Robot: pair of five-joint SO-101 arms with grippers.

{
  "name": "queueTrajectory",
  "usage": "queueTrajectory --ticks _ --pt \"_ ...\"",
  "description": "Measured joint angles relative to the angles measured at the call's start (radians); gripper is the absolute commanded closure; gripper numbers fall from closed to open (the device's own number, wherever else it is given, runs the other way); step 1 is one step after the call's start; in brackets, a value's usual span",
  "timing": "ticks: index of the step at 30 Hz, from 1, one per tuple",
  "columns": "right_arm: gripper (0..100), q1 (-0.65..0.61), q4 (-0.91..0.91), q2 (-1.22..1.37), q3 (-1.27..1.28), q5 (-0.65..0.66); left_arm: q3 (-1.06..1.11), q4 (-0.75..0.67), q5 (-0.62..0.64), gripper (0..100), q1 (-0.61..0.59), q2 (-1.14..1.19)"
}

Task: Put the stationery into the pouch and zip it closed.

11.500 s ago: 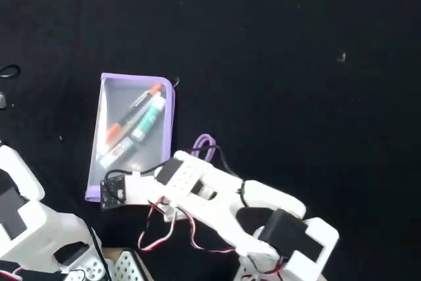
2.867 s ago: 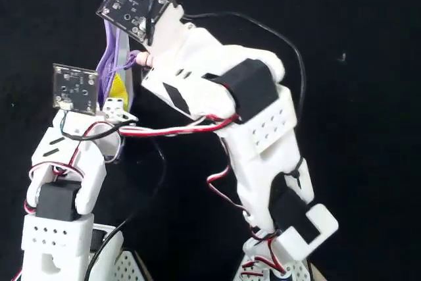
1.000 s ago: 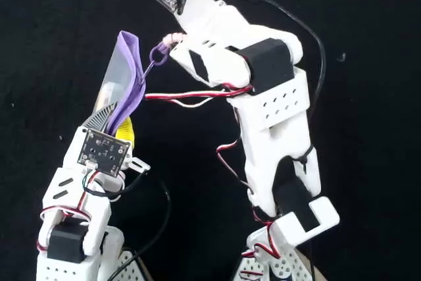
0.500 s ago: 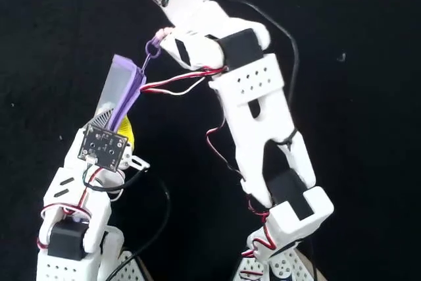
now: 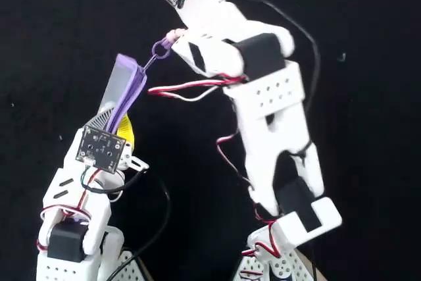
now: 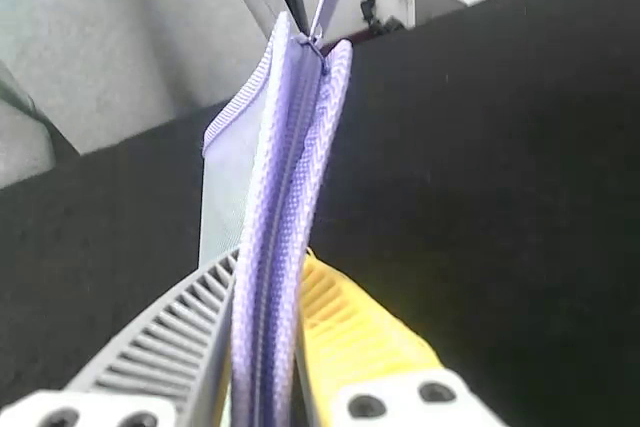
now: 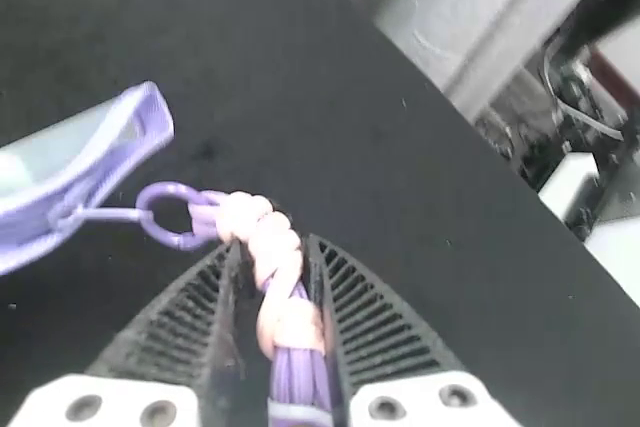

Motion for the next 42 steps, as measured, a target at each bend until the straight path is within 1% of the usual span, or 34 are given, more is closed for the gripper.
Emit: queueTrajectory --ticks 5,6,9,15,17,22,25,31,36,42 --pt "98.7 0.000 0.064 -0.057 -0.035 0.000 -0.003 -0.014 0.069 76 0.000 -0.002" --pt "98.7 -0.006 0.081 -0.069 -0.044 0.000 -0.003 -0.014 0.091 74 -0.002 0.000" --pt "98.7 -0.032 0.126 -0.117 -0.075 0.000 -0.023 -0.011 0.130 74 -0.005 0.006" --pt "98.7 -0.112 0.187 -0.172 -0.114 -0.002 -0.098 0.040 0.135 74 -0.006 -0.003" --pt "98.7 -0.120 0.189 -0.176 -0.117 -0.002 -0.118 0.055 0.135 74 0.015 -0.003" --pt "98.7 -0.126 0.196 -0.176 -0.117 -0.002 -0.175 0.084 0.080 74 0.101 -0.003" --pt "98.7 -0.144 0.204 -0.186 -0.117 -0.002 -0.206 0.084 0.066 73 0.109 -0.003" --pt "98.7 -0.245 0.210 -0.236 -0.117 -0.002 -0.235 0.084 0.038 73 0.118 0.002" --pt "98.7 -0.252 0.210 -0.236 -0.117 -0.002 -0.255 0.089 0.035 73 0.120 0.002" --pt "98.7 -0.253 0.210 -0.236 -0.117 -0.002 -0.315 0.170 0.051 74 0.169 0.002"
